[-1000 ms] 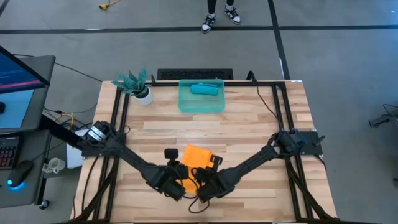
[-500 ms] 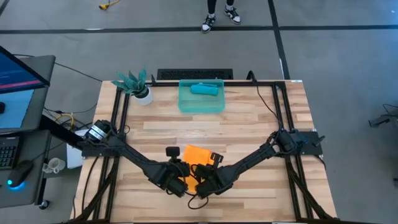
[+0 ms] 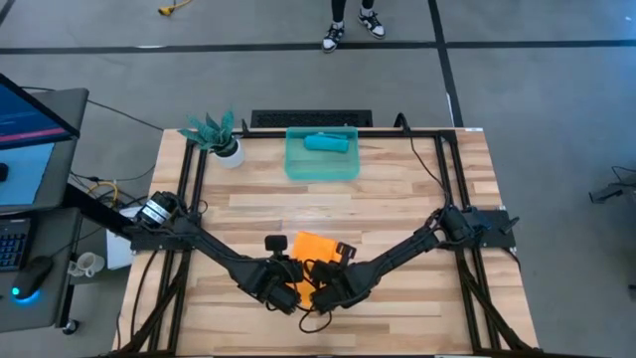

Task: Roll microfiber towels into tight, uniform cylinder then place into a basket
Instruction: Fold the yellow microfiber cloth

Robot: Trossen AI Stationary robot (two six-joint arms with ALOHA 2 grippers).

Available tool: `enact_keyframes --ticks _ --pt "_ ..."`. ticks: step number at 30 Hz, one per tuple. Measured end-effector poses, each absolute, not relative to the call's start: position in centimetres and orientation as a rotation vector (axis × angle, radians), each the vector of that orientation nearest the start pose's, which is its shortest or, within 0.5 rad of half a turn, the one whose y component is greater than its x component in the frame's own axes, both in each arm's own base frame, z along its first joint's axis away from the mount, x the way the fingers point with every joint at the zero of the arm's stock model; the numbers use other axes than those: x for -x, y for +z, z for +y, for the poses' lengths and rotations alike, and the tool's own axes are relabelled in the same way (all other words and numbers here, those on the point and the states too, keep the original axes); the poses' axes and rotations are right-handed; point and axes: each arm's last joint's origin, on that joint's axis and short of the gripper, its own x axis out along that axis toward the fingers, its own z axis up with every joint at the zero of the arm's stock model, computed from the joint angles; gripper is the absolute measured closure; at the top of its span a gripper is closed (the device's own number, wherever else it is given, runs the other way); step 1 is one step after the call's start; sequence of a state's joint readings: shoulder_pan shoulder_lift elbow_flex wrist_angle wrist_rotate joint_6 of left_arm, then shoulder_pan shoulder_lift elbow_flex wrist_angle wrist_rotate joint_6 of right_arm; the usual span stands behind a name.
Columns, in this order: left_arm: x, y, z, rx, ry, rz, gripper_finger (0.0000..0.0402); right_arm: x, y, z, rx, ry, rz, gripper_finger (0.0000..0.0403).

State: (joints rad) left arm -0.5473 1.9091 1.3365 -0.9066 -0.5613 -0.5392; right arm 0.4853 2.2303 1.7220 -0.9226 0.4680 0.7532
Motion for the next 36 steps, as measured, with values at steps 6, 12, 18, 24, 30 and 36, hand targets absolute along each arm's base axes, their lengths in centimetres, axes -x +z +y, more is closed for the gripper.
enact_keyframes --ticks 6,12,18,24,30,36 --pt "-31.1 17.8 -17.1 -0.316 0.334 1.182 0.0383 -39.5 15.2 19.0 -0.012 -0.44 1.177 0.0397" --pt "-30.7 17.7 -17.0 -0.302 0.343 1.221 0.0318 -39.6 15.0 18.5 -0.042 -0.447 1.21 0.0397" --pt "-30.2 17.8 -17.3 -0.254 0.34 1.274 0.0289 -39.9 15.1 18.0 -0.046 -0.444 1.206 0.037" --pt "-29.5 17.8 -18.2 -0.285 0.316 1.274 0.0289 -40.0 15.0 17.8 -0.085 -0.413 1.239 0.0323" --pt "-29.1 17.8 -19.0 -0.293 0.301 1.268 0.029 -40.1 15.3 17.6 -0.105 -0.401 1.247 0.0256" --pt "-28.9 17.8 -19.2 -0.28 0.307 1.264 0.029 -39.5 17.3 17.8 -0.113 -0.382 1.227 0.0216"
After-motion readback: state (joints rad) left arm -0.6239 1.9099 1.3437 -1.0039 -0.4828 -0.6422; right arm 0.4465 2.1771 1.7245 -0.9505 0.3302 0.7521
